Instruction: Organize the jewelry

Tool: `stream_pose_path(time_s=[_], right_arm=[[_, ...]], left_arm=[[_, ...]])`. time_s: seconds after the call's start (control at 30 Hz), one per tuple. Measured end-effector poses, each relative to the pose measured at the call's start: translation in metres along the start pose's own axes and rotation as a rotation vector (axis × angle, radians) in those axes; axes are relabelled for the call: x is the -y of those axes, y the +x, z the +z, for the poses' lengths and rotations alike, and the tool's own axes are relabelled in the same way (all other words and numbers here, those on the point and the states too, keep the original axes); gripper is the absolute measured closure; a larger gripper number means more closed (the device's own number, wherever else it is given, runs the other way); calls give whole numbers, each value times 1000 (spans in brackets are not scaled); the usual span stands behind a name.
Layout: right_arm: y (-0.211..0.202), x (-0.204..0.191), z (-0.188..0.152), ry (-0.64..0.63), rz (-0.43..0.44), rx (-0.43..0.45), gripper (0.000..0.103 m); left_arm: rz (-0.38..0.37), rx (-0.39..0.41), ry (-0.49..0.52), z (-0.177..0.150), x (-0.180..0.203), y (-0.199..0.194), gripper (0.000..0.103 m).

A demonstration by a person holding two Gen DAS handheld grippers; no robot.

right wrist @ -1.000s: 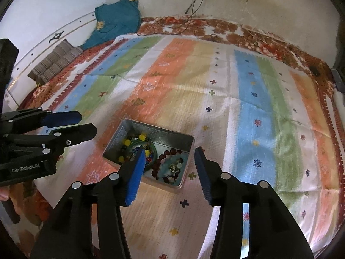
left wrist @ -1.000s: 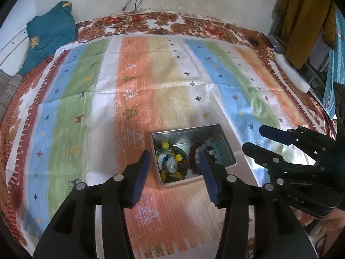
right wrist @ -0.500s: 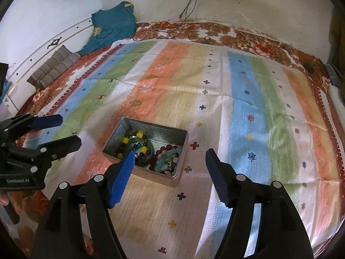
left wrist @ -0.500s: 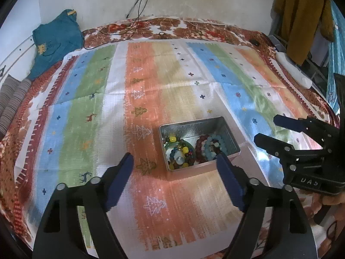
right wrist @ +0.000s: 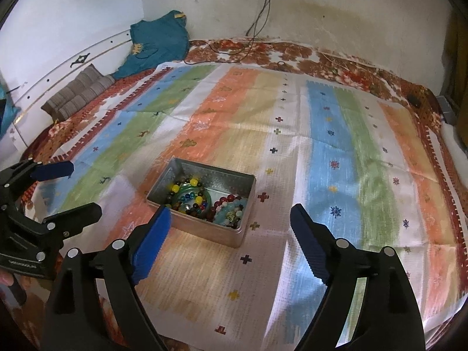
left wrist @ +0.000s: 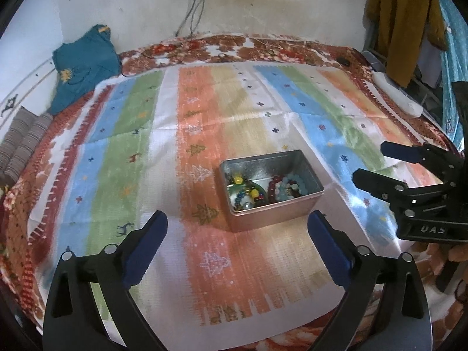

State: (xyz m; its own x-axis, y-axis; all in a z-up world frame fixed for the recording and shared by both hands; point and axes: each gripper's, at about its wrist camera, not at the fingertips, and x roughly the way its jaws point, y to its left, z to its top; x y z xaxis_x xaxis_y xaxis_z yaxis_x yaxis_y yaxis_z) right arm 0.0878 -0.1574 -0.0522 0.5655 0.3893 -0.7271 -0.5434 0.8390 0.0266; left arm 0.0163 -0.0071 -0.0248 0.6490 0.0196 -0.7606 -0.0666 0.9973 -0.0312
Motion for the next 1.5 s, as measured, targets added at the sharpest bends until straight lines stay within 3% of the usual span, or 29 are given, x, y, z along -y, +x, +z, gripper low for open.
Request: stream_pose_path(time_s=[1.17, 1.5], right_arm=[[-25, -9, -18, -23, -3, 54, 12], [-31, -7, -20, -10, 1, 68, 9]], left_arm=[[38, 105, 24, -15, 14, -22, 6], [22, 95, 41, -18, 18, -23, 6]])
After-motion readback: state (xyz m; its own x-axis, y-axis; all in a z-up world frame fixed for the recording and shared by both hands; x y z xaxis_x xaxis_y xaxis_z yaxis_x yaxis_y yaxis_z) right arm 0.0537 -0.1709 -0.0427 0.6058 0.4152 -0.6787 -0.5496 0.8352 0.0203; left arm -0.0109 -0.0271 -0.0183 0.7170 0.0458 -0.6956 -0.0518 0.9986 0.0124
